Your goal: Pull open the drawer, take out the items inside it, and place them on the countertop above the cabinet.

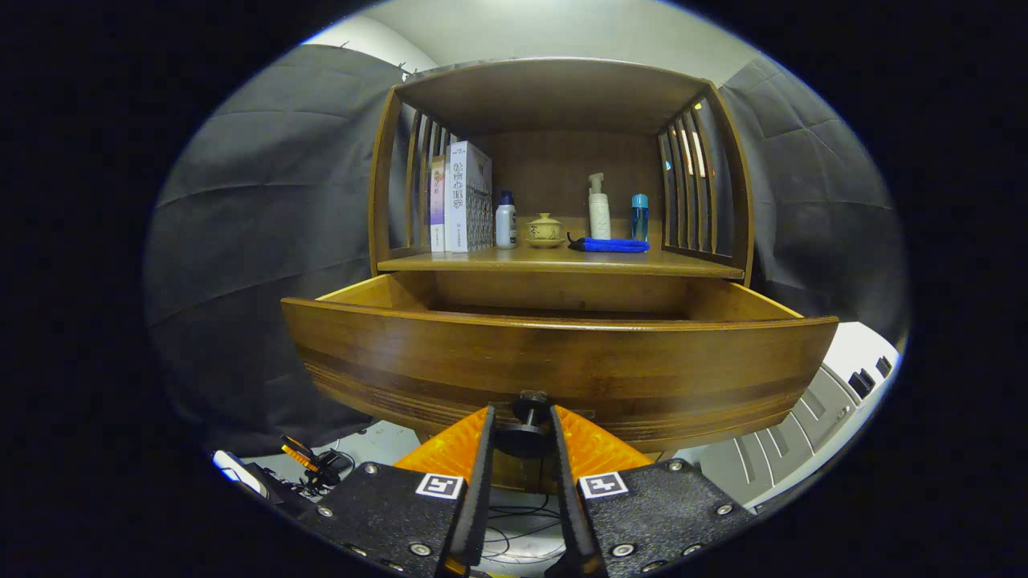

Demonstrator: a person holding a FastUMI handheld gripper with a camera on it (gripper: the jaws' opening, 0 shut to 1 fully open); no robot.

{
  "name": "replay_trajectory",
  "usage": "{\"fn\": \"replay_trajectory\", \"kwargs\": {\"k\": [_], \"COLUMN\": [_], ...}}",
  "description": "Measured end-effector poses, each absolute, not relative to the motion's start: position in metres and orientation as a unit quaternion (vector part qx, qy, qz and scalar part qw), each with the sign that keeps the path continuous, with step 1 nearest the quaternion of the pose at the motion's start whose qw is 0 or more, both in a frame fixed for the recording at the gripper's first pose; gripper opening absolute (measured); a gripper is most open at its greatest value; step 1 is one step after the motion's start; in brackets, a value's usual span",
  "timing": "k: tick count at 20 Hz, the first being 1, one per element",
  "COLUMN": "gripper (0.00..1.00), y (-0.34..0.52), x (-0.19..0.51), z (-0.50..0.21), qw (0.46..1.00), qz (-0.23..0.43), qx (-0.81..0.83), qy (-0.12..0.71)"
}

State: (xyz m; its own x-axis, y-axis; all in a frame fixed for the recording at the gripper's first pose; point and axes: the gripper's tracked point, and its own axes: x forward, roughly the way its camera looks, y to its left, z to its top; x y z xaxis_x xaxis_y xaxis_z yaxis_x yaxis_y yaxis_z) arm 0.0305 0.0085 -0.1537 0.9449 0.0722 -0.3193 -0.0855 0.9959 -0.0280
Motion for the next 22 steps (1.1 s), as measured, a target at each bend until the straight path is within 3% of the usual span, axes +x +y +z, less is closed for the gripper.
{"fn": "replay_trajectory", "kwargs": {"k": [3, 8, 13, 22], "gripper": [0.46, 0.86, 0.92, 0.93], "y": [0.011, 0.011, 0.014, 0.006], "x": [0.029, 0.023, 0.025, 0.070], "z": [-0.142, -0.106, -0.066, -0.033], "qw": [0.989, 0.995, 0.996, 0.996], "qz": [0.040, 0.055, 0.070, 0.068], "qx": [-0.009, -0.025, -0.047, -0.030], "qy": [0.139, 0.075, 0.024, 0.049]}}
